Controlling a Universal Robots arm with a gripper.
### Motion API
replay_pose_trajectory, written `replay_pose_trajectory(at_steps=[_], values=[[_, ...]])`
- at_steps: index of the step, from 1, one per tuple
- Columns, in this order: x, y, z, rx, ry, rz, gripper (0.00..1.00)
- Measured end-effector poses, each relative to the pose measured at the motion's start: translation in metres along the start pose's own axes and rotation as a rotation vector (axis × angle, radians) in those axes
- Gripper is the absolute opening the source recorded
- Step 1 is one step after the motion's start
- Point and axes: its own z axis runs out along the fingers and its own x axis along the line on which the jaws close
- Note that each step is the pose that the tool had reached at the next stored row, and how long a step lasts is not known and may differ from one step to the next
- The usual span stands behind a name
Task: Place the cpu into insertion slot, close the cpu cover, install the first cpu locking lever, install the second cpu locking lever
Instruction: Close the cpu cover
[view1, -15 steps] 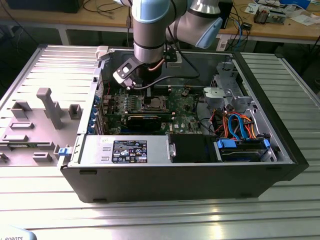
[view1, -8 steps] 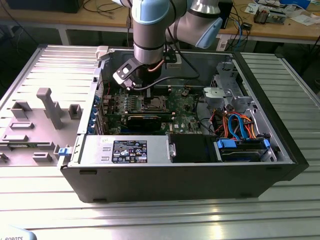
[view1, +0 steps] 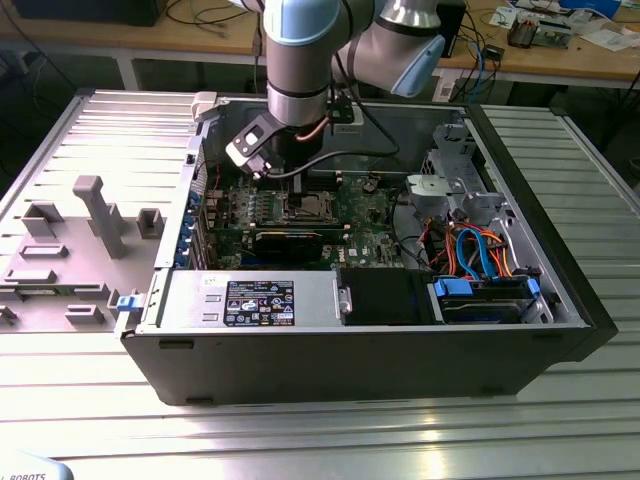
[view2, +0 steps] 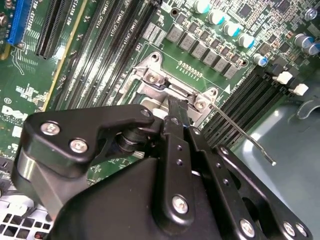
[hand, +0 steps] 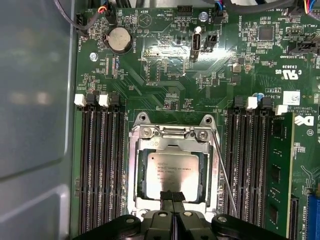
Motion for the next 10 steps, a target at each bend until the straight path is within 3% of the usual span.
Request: replay_pose_trajectory(at_steps=[3,6,10], values=[[-0.0004,0.01,0.0,0.0007,-0.0001,0.0,0.11],[-0.001,0.0244,0.0002,0.0017,0.0,0.0,0.11],[-0.0011,0.0247,0.0002,0.0016,0.0,0.0,0.11]])
